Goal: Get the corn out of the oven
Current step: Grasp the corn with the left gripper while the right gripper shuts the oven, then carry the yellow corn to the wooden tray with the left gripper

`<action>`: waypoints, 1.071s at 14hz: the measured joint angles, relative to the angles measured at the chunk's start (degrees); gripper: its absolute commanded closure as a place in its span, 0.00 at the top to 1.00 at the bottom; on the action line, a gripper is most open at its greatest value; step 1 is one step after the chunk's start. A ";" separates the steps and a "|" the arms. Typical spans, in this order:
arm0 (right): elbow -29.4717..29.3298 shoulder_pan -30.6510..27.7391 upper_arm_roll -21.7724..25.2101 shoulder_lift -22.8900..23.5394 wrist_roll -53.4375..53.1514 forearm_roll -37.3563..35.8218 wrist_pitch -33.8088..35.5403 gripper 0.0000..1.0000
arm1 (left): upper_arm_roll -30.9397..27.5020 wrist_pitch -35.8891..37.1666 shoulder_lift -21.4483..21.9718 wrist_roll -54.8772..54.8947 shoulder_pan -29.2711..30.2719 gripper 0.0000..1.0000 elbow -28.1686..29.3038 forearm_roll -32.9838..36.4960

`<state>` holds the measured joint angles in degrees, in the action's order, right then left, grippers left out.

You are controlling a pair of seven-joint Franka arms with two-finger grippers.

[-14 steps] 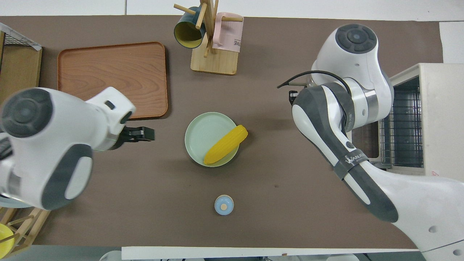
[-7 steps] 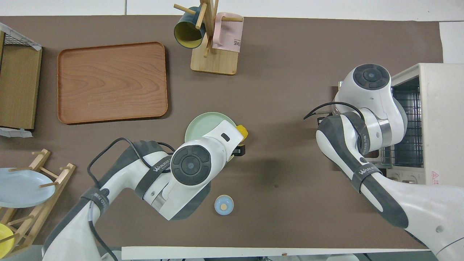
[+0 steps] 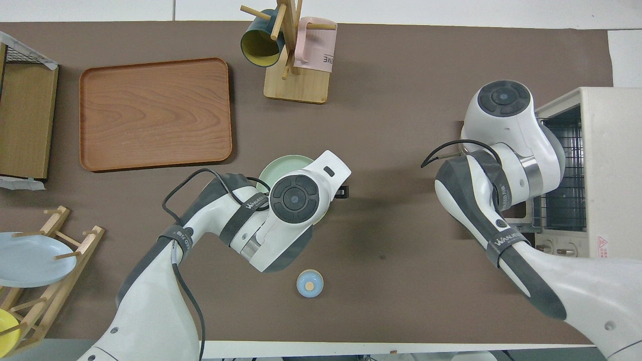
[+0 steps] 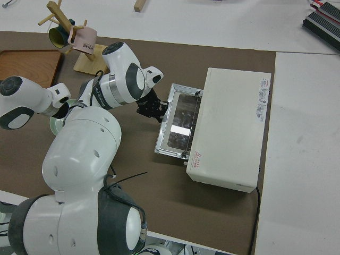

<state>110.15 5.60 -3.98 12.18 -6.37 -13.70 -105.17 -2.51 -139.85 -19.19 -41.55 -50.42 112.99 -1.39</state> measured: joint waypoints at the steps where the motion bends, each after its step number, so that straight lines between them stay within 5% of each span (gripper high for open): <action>1: -1.43 -1.43 -0.09 -1.48 3.12 0.42 2.69 0.00 | -0.05 0.00 0.00 0.00 0.06 0.65 -0.08 0.00; 4: -2.92 -7.63 0.12 -7.32 12.59 -0.22 7.02 0.00 | -0.30 0.03 0.00 -0.02 1.17 0.19 -0.26 0.00; 6: -2.99 -11.01 0.71 -8.84 16.29 -1.20 6.97 0.11 | -0.78 0.90 0.00 -0.74 2.27 0.08 -0.76 -1.30; 7: -3.15 -11.61 0.91 -8.97 16.77 -1.18 6.94 0.41 | -0.97 2.43 0.03 -1.07 3.31 0.05 -1.38 -2.32; 8: -3.43 -11.71 0.93 -9.00 16.78 -0.44 7.17 0.97 | -1.15 4.22 0.15 -1.36 4.34 0.04 -2.09 -2.73; 13: -16.39 -13.01 1.06 -10.23 16.65 8.78 18.08 1.00 | -2.02 20.19 7.10 -3.15 12.55 0.00 -4.05 -2.53; 15: -22.62 -14.25 1.09 -11.37 16.66 11.16 23.17 1.00 | -2.29 20.80 8.42 -2.95 19.73 0.00 -4.27 -0.42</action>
<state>87.53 -8.66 -2.89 0.82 10.28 -2.54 -82.00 -4.80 -119.06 -10.77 -44.50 -30.69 108.72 -1.81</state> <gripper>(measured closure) 0.203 0.423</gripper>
